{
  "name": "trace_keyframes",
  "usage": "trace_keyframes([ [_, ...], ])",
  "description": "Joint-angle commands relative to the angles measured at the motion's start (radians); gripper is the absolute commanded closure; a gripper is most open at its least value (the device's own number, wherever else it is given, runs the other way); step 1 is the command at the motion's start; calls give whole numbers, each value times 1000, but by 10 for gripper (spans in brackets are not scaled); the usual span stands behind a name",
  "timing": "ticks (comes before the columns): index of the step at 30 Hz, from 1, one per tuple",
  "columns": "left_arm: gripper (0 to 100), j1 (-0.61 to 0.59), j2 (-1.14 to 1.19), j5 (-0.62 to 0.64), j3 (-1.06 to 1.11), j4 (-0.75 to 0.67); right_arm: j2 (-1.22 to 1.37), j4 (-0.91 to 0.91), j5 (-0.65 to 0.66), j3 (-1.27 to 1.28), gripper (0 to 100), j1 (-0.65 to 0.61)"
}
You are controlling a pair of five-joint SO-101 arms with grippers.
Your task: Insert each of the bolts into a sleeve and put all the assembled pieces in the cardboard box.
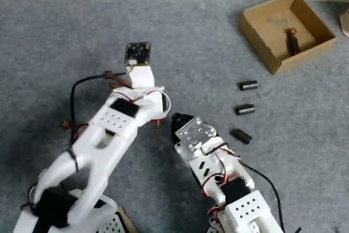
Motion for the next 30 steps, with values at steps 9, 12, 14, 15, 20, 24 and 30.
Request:
trace_keyframes([
  [9, 995, -8, -303, 35, -10, -25, -19, -48, 28, 111, 994, 21],
  [12, 995, -8, -331, 166, -12, 25, -19, -48, 28, 111, 994, 21],
  [14, 995, -5, -338, 221, -12, 49, -19, -48, 28, 111, 994, 21],
  [15, 995, -4, -340, 227, -12, 60, -19, -48, 28, 111, 994, 21],
  [20, 995, 1, -344, 269, -10, 92, -19, -48, 28, 111, 994, 21],
  [24, 995, 74, -343, 315, -10, 117, -21, -48, 28, 111, 994, 21],
  [30, 995, 128, -337, 313, -8, 94, -21, -48, 28, 111, 994, 21],
])
